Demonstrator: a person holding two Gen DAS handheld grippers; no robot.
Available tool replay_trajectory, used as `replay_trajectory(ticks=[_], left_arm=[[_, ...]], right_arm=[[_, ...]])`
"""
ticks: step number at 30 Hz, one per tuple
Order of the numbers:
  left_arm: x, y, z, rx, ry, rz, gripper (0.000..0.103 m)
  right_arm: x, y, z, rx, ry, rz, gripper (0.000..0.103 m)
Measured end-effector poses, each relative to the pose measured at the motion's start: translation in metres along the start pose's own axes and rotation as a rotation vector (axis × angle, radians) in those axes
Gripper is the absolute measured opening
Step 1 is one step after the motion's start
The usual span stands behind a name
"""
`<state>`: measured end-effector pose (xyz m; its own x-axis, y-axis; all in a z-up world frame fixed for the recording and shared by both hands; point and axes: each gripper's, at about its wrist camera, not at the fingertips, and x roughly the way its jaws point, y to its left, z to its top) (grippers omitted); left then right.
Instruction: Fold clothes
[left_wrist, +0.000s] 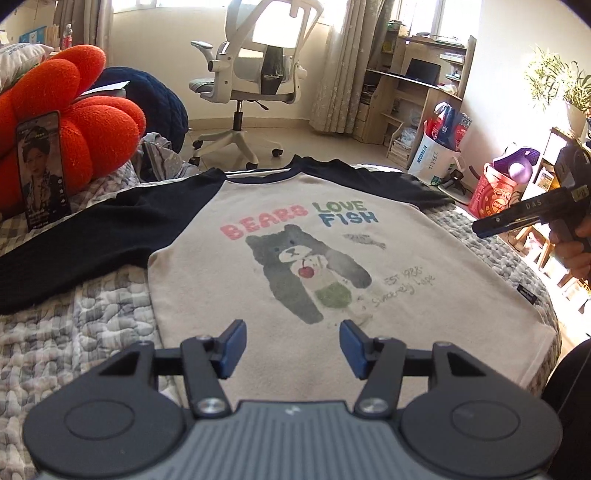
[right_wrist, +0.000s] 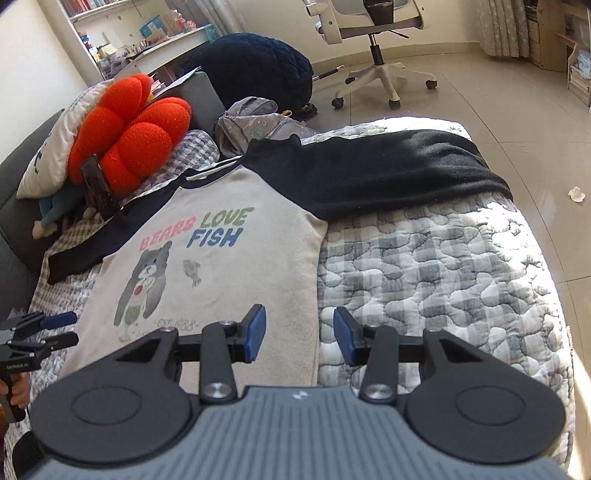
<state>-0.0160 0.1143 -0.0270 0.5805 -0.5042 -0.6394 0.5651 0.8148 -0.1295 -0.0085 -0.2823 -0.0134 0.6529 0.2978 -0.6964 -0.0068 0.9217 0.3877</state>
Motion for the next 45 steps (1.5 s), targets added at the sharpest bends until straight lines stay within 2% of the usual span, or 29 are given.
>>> replay_trajectory(ticks=[5, 10, 11, 12, 13, 15, 17, 19, 21, 23, 25, 29, 35, 40, 45], left_arm=[[0.036, 0.005, 0.018, -0.013, 0.018, -0.008, 0.057], [0.058, 0.013, 0.018, 0.002, 0.026, 0.005, 0.062], [0.059, 0.014, 0.015, 0.016, 0.015, 0.004, 0.065], [0.059, 0.013, 0.013, 0.042, 0.011, 0.003, 0.068], [0.058, 0.011, 0.011, 0.072, 0.012, 0.006, 0.068], [0.054, 0.012, 0.008, 0.096, 0.018, 0.005, 0.069], [0.048, 0.017, 0.009, 0.084, 0.036, 0.001, 0.069], [0.044, 0.021, 0.014, 0.06, 0.053, 0.029, 0.07], [0.042, 0.024, 0.021, 0.033, 0.056, 0.07, 0.072], [0.038, 0.025, 0.028, 0.019, 0.046, 0.096, 0.073], [0.04, 0.022, 0.037, 0.027, 0.061, 0.128, 0.076], [0.059, 0.012, 0.053, 0.031, 0.086, 0.197, 0.076], [0.087, -0.004, 0.075, -0.012, 0.105, 0.176, 0.076], [0.106, -0.016, 0.083, -0.073, 0.092, 0.167, 0.076], [0.111, -0.017, 0.077, -0.118, 0.017, 0.149, 0.076]], right_arm=[[0.036, -0.023, 0.021, 0.154, -0.066, 0.015, 0.044], [0.059, -0.036, 0.028, 0.257, -0.159, 0.092, 0.042], [0.061, -0.038, 0.028, 0.269, -0.169, 0.095, 0.038], [0.065, -0.04, 0.029, 0.271, -0.167, 0.082, 0.012], [0.067, -0.041, 0.03, 0.268, -0.167, 0.074, 0.006], [0.063, -0.043, 0.033, 0.241, -0.161, 0.061, 0.005], [0.058, -0.042, 0.035, 0.208, -0.159, 0.041, 0.006], [0.052, -0.045, 0.034, 0.211, -0.167, 0.035, 0.011], [0.041, -0.052, 0.032, 0.231, -0.205, 0.005, 0.022], [0.031, -0.066, 0.031, 0.283, -0.246, -0.041, 0.026], [0.021, -0.083, 0.03, 0.348, -0.282, -0.095, 0.042], [0.008, -0.11, 0.024, 0.464, -0.303, -0.135, 0.042], [0.007, -0.141, 0.021, 0.617, -0.348, -0.124, 0.042], [0.02, -0.153, 0.024, 0.692, -0.385, -0.135, 0.044], [0.034, -0.173, 0.023, 0.832, -0.411, -0.085, 0.046]])
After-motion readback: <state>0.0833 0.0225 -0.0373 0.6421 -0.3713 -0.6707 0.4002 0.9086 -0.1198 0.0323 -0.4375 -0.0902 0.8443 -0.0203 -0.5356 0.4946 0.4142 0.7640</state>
